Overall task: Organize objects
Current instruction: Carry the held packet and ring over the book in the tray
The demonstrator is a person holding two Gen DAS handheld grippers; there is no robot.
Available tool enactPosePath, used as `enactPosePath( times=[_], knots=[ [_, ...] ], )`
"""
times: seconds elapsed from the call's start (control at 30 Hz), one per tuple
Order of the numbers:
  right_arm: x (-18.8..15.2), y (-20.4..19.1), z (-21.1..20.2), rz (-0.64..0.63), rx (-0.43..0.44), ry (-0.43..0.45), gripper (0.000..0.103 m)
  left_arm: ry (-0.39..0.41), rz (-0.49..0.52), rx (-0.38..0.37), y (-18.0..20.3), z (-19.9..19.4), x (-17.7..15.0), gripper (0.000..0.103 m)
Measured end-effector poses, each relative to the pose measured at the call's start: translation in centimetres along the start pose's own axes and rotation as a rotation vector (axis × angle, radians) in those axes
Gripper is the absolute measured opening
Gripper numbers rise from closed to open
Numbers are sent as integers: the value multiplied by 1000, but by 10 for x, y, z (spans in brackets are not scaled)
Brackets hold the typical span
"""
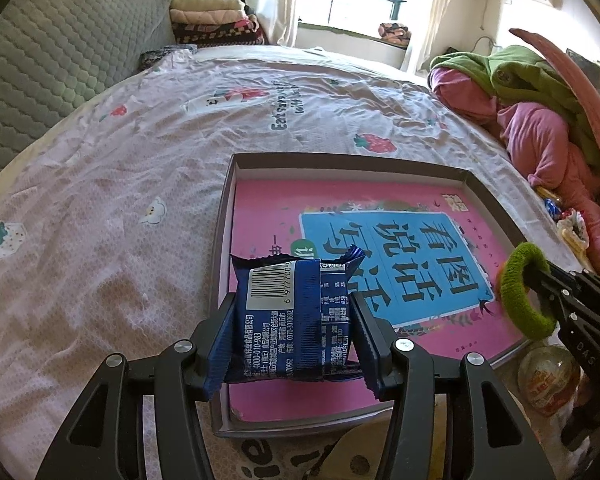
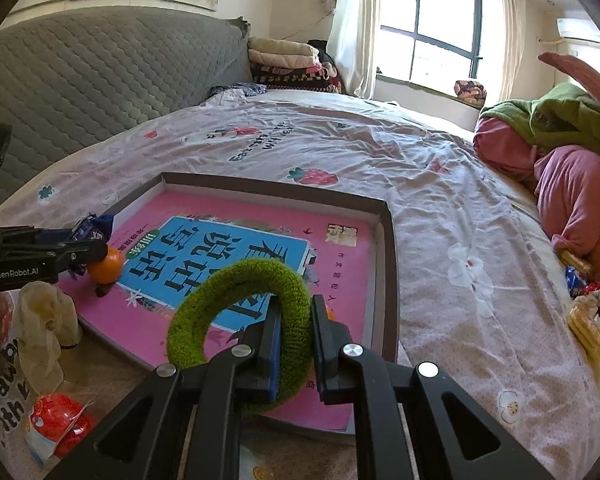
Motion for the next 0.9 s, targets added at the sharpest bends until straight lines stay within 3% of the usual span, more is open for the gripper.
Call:
enactPosePath(
  times=[0.33, 0.7, 0.9],
  knots=[
    [2, -22, -7, -75, 35, 51, 14, 1, -12, -12, -1, 1, 2, 56],
    [7, -19, -1, -91, -60, 62, 14, 4, -16, -8, -1, 1, 4, 56],
    [8, -28, 3, -137, -41, 58, 14, 4, -13, -10, -3, 3, 6, 56]
  ],
)
Point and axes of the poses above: each gripper's, at about its wrist camera, not at the fingertips, and z roughly the way its jaws point, y to its right, x to its top, the point moved 5 cm from there along z, roughly the way its jaws point, and after that the axes turned 6 degrees about -x, right-handed, at the moved point
